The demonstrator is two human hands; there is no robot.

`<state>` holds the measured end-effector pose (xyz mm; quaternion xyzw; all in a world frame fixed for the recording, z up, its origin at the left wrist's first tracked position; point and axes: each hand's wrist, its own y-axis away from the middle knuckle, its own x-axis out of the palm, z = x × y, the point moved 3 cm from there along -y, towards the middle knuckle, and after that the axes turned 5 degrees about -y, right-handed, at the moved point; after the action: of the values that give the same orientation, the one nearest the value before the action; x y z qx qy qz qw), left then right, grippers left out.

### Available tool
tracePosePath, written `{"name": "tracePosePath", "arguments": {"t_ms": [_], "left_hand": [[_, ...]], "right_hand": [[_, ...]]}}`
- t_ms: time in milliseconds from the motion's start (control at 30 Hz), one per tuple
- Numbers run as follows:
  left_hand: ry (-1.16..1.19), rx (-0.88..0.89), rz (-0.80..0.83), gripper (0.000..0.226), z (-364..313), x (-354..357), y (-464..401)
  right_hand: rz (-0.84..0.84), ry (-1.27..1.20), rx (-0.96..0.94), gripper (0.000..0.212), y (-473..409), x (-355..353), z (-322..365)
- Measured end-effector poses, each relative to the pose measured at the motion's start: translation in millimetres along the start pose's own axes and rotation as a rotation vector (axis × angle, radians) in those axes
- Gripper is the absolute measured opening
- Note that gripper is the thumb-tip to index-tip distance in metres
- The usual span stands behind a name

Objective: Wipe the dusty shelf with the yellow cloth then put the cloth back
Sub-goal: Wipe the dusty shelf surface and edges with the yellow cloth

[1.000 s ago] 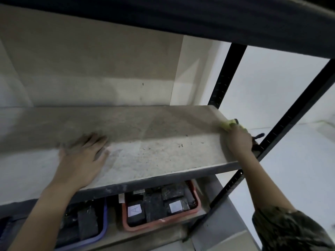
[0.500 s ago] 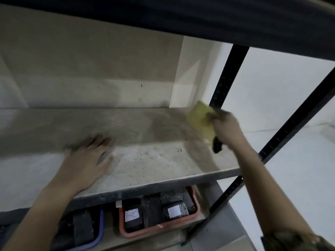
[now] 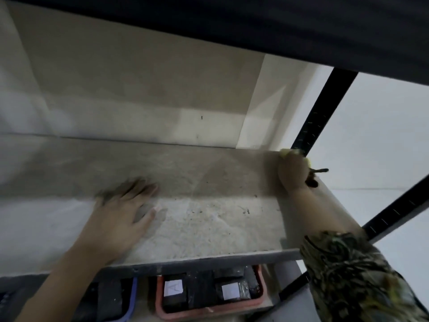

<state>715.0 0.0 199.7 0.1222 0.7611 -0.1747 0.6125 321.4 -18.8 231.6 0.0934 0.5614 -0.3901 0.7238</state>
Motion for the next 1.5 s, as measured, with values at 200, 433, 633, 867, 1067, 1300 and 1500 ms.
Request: {"name": "tracePosePath", "arguments": {"t_ms": [200, 433, 633, 867, 1067, 1300, 1500], "left_hand": [[0.033, 0.003, -0.016, 0.082, 0, 0, 0], [0.054, 0.009, -0.065, 0.081, -3, -2, 2], [0.043, -0.006, -0.084, 0.084, -1, -3, 2], [0.089, -0.009, -0.043, 0.071, 3, -6, 1], [0.077, 0.013, -0.015, 0.069, 4, -6, 1], [0.091, -0.023, -0.076, 0.053, 26, -26, 13], [-0.009, -0.125, -0.049, 0.089, 75, -31, 34]], "right_hand": [[0.151, -0.037, -0.226, 0.036, 10, 24, 81], [0.32, -0.159, -0.63, 0.039, 75, 16, 121], [0.511, -0.304, -0.795, 0.036, 154, -2, 131], [0.641, -0.365, -0.95, 0.035, 254, -53, 116], [0.806, -0.577, -0.875, 0.025, 273, -75, 107], [0.39, -0.851, -0.132, 0.028, 123, -90, 57], [0.063, -0.369, -0.093, 0.032, 41, -52, 16]]}}
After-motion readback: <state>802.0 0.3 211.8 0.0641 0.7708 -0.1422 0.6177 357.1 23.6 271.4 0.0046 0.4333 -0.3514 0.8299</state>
